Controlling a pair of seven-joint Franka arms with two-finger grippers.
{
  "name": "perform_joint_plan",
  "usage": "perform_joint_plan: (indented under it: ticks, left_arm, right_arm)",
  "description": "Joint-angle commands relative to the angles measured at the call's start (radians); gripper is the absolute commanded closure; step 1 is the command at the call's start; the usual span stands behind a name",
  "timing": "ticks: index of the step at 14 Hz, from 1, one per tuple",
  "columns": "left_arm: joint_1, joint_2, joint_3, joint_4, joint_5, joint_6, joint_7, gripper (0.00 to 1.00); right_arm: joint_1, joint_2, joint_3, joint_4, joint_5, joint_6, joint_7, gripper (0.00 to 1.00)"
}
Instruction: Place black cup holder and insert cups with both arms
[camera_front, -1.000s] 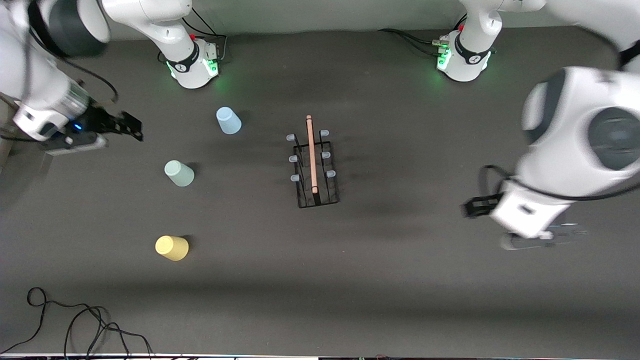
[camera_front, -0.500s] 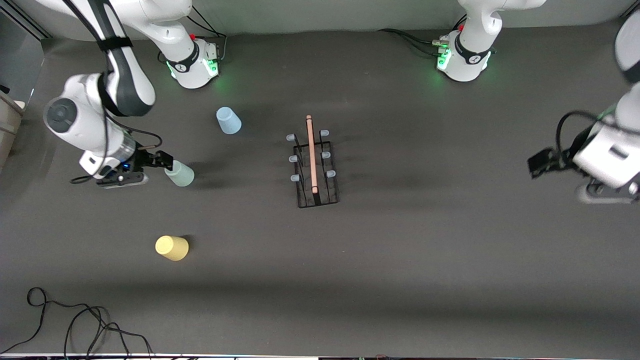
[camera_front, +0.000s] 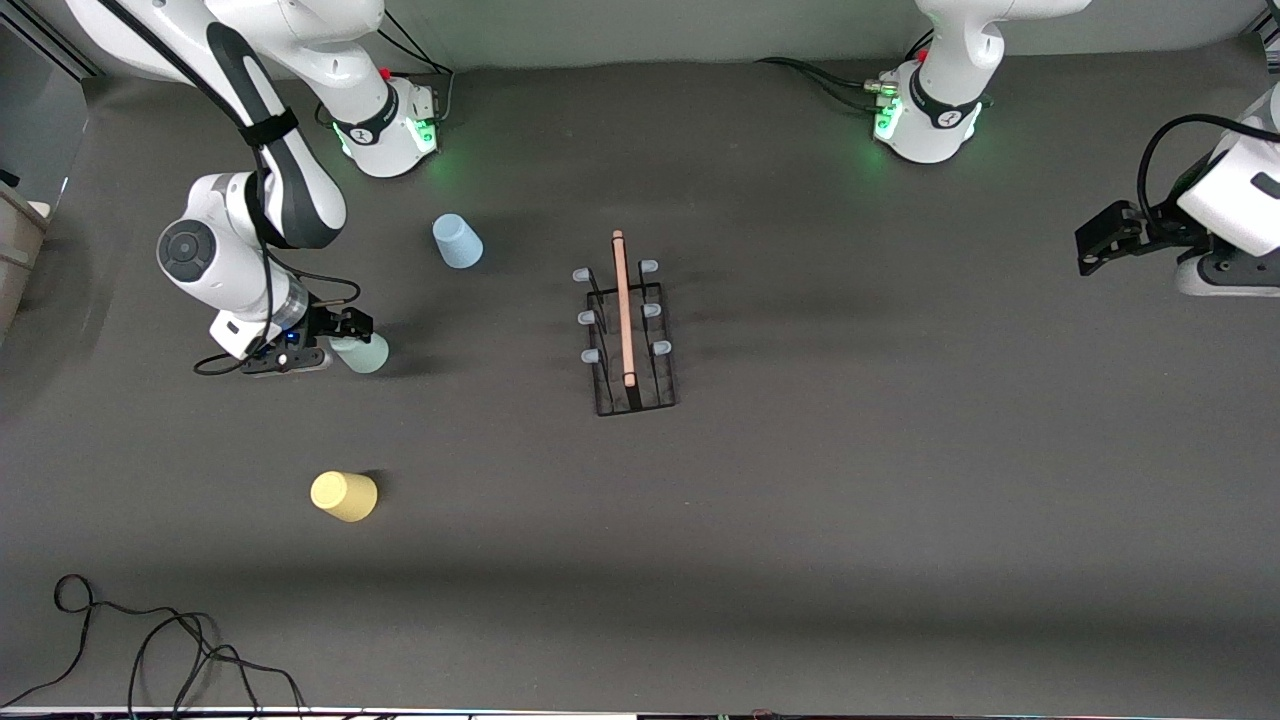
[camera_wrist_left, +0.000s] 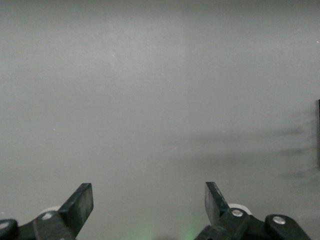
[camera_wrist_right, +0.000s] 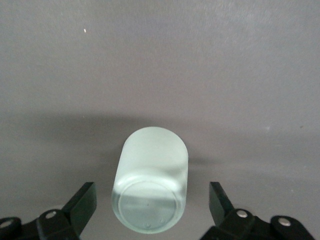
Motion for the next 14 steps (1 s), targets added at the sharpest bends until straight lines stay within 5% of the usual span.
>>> perform_joint_plan:
  ticks: [1, 3, 5, 9, 14]
  left_arm:
    - [0.0, -0.035, -0.001, -0.08, -0.026, 0.038, -0.035, 0.01]
    - [0.003, -0.032, 0.001, -0.069, -0.036, 0.038, -0.066, 0.01]
    - [0.019, -0.029, 0.002, -0.065, -0.033, 0.039, -0.066, 0.01]
    - [0.047, -0.026, 0.005, -0.069, -0.033, 0.059, -0.052, 0.02]
    - [0.105, 0.032, 0.008, -0.06, -0.026, 0.108, 0.044, 0.01]
  right_arm:
    - [0.001, 0.01, -0.008, -0.012, -0.013, 0.02, 0.007, 0.11]
    - [0.001, 0.01, -0.013, -0.011, -0.013, 0.02, 0.007, 0.58]
    - [0.002, -0.016, -0.017, -0.004, -0.013, 0.006, 0.011, 0.77]
    - [0.004, -0.224, -0.028, 0.086, -0.013, -0.232, 0.012, 0.78]
    - [0.015, -0.352, -0.008, 0.395, -0.045, -0.777, 0.108, 0.8]
